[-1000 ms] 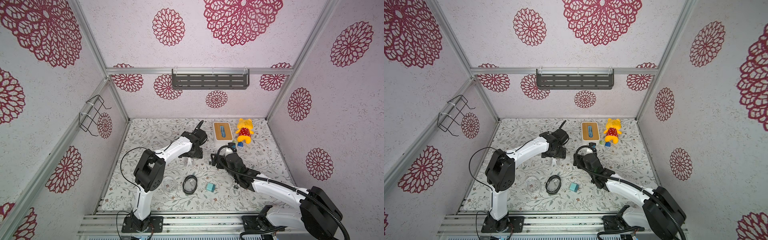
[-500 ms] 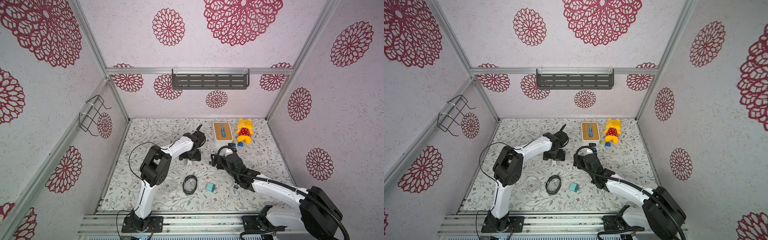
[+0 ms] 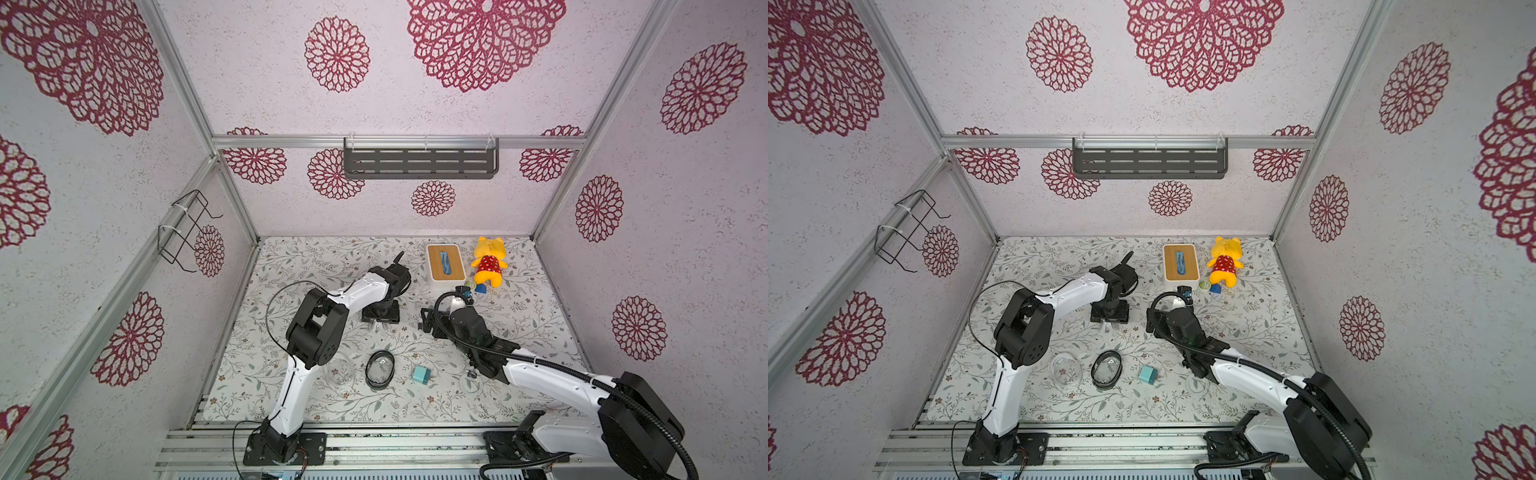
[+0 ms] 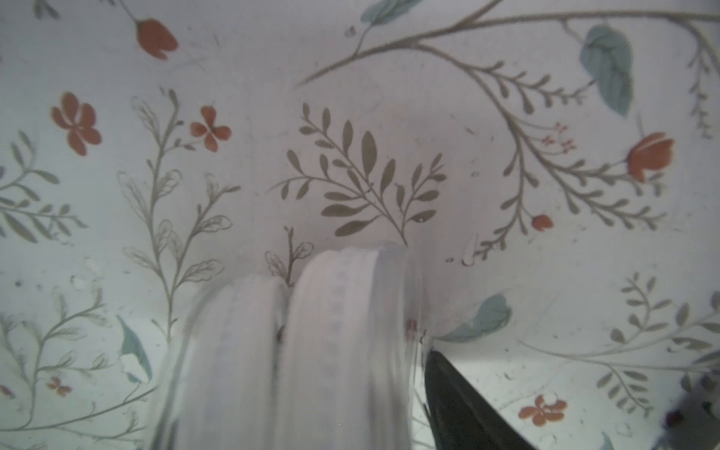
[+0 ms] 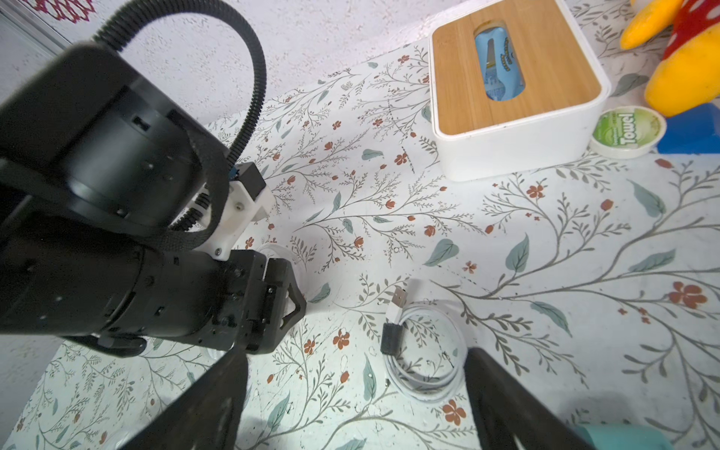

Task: Pack away charging kits
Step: Pick up the storage bag at the center of the board.

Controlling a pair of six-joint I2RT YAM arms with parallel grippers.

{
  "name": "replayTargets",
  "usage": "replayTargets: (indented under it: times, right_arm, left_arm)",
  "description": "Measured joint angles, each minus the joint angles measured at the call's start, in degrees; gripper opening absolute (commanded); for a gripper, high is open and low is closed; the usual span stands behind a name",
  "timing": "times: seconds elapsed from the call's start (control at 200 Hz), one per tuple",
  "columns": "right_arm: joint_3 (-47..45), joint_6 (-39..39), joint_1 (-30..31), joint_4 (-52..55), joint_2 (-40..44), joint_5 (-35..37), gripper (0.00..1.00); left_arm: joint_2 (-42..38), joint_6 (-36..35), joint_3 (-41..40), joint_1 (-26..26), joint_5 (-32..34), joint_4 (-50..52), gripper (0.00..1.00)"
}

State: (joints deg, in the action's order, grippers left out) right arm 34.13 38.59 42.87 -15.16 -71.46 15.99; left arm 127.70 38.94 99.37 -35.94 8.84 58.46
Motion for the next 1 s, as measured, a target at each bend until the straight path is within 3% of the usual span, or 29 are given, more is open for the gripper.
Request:
replayTargets:
  times: [0.575,0.66,0.826,1.001]
  right_arm:
    - [0.0,0.4,-0.1,0.0,-2.4,-1.9,0.89]
    - [0.1,0.4,-0.1,0.0,-2.6,-2.2,0.88]
    - [0.1,0.0,-0.1,-0.6,-2.7,-3.0,0.88]
    - [-0.1,-1.4,0.5,-3.2,-1.6,-5.1,0.88]
  left_arm:
    - [0.6,-0.6,0.5,0.9,0.0,0.6,0.29]
    - [-0.8,-0.4,-1.6,1.2,-0.5,-1.3,0.28]
    - [-9.6,0.9,-12.1,3.5,-3.1,-10.0,0.27]
    - [-29.6,3.4,-25.2,7.2,-6.3,-23.0,0.30]
